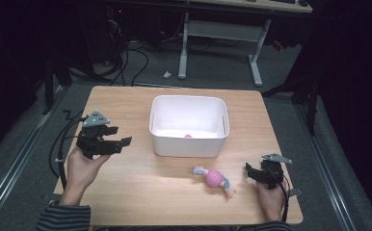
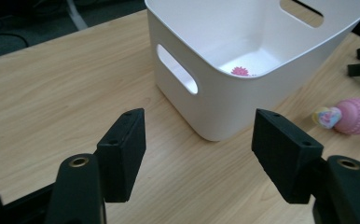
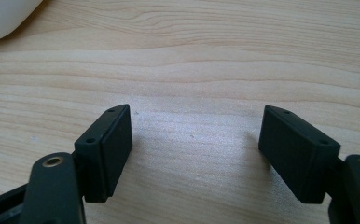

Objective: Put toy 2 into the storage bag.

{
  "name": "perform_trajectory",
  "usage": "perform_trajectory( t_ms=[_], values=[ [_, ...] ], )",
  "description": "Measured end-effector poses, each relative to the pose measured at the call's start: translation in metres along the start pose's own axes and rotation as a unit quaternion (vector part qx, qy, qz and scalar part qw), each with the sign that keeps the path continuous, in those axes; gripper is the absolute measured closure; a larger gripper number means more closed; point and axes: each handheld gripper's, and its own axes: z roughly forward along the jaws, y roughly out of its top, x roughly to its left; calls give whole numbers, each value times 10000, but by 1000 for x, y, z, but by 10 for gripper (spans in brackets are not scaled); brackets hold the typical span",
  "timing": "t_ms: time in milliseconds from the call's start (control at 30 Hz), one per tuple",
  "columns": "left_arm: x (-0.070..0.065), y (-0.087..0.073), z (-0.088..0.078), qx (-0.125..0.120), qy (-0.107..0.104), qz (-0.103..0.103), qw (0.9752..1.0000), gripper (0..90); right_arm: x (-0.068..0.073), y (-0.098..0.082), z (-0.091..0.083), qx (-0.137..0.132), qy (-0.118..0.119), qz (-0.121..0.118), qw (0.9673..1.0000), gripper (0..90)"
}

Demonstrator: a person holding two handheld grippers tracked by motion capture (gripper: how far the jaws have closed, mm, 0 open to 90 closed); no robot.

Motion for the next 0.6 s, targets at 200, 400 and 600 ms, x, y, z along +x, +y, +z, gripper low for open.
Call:
perform_trajectory(
  t_ms=[200, 400, 600],
  values=[
    [1, -12, 0, 7, 36, -80, 10000, 352, 0, 0, 0, -1, -3, 2, 10000, 260],
    [4, -25, 3, 14, 3, -216, 9998, 351, 0, 0, 0, 0, -4, 2, 10000, 260],
    [6, -37, 8, 64, -52, -338, 9994, 347, 0, 0, 0, 0, -5, 5, 10000, 260]
  ],
)
